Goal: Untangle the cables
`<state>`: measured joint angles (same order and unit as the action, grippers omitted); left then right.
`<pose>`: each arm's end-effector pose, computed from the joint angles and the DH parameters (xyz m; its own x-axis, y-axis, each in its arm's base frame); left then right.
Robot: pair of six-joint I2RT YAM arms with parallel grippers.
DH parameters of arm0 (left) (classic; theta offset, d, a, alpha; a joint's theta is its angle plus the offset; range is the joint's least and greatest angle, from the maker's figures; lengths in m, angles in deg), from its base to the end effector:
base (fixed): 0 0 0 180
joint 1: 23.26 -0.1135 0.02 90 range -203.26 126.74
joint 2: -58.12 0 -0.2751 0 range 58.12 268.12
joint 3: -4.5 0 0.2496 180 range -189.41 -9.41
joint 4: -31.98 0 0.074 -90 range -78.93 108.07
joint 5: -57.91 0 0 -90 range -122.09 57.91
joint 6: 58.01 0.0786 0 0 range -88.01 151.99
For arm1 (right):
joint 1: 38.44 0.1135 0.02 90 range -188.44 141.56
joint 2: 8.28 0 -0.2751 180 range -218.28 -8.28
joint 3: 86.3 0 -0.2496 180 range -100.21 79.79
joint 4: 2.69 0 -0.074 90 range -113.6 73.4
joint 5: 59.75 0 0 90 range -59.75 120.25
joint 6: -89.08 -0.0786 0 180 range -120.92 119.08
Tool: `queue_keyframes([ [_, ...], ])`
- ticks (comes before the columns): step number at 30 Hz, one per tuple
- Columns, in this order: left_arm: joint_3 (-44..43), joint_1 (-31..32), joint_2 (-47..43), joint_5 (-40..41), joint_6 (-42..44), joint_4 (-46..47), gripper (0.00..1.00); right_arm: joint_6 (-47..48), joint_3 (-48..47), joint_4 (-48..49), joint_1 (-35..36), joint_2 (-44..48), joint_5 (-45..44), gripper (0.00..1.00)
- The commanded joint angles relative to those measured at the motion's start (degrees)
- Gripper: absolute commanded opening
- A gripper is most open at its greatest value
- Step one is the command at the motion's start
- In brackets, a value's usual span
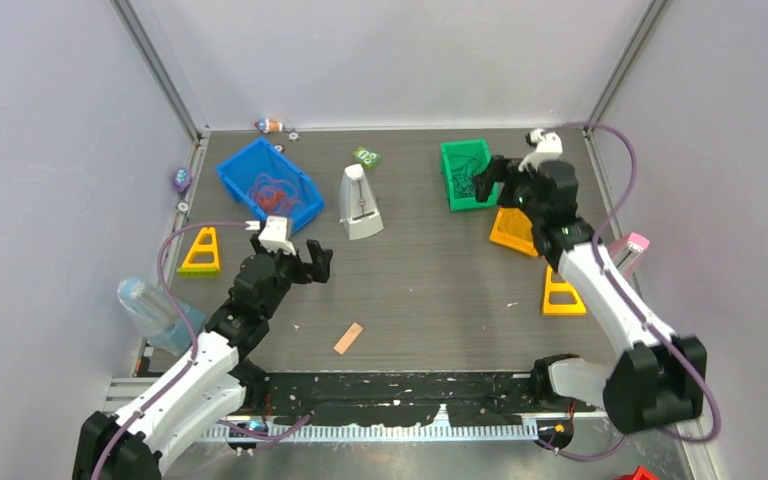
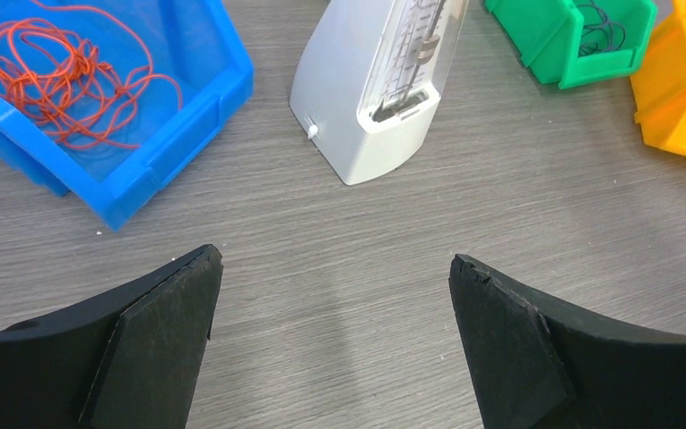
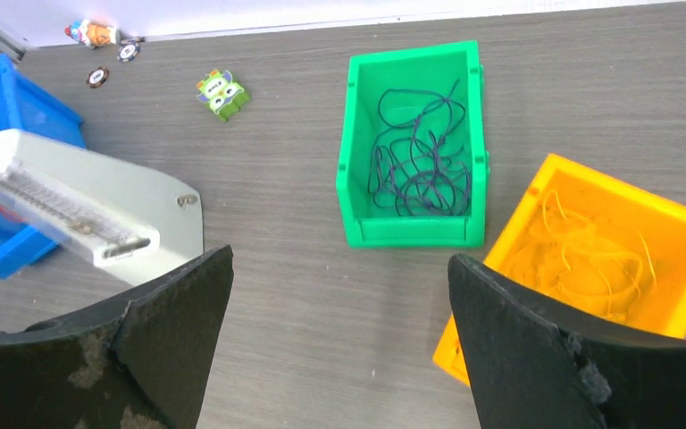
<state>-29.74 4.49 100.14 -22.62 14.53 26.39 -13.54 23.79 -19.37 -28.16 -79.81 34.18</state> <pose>0.1922 -0.0865 0.2288 -0.2905 -0.1816 -0.9395 0.2416 0.9361 -0.2556 0.3208 0.0637 0.3195 -0.3544 0.1573 -0.9218 -0.1687 0.9588 0.2284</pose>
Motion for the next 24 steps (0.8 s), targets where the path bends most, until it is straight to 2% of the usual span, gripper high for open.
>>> queue_keyframes([
  [1, 1.0, 0.2, -2.9, 3.1, 2.1, 3.4, 0.99, -1.4, 15.2, 21.0, 0.1, 11.8, -2.3, 0.96],
  [3, 2.1, 0.1, -4.0, 4.6, 3.0, 4.5, 0.99, 0.5, 25.2, 26.5, 0.2, 16.5, -2.7, 0.96],
  [6, 4.1, 0.2, -5.2, 6.4, 5.5, 7.1, 0.99, 7.5, 33.8, 31.4, 0.2, 23.2, -1.2, 0.96],
  [8, 5.7, 0.2, -5.5, 7.8, 8.0, 9.8, 0.99, 8.8, 37.8, 32.3, 0.2, 26.2, -3.1, 0.97],
  [12, 8.7, 0.2, -5.4, 14.5, 13.4, 14.7, 0.99, 11.4, 42.4, 31.1, 0.2, 29.7, -17.0, 0.97],
  [14, 8.9, 0.1, -5.1, 17.3, 15.5, 15.7, 0.99, 13.7, 45.3, 34.2, 0.1, 30.4, -19.7, 0.97],
  [20, 7.7, -1.7, -0.1, 22.1, 21.7, 20.0, 0.99, 16.6, 49.6, 49.2, 0.1, 21.9, -20.6, 0.98],
  [23, 11.4, -5.0, 4.1, 22.0, 23.6, 30.9, 0.99, 16.4, 52.0, 61.1, -0.3, 12.4, -22.4, 0.98],
  [24, 12.5, -8.1, 6.6, 18.6, 22.3, 34.1, 0.99, 17.3, 52.1, 66.5, -0.2, 10.4, -22.6, 0.99],
])
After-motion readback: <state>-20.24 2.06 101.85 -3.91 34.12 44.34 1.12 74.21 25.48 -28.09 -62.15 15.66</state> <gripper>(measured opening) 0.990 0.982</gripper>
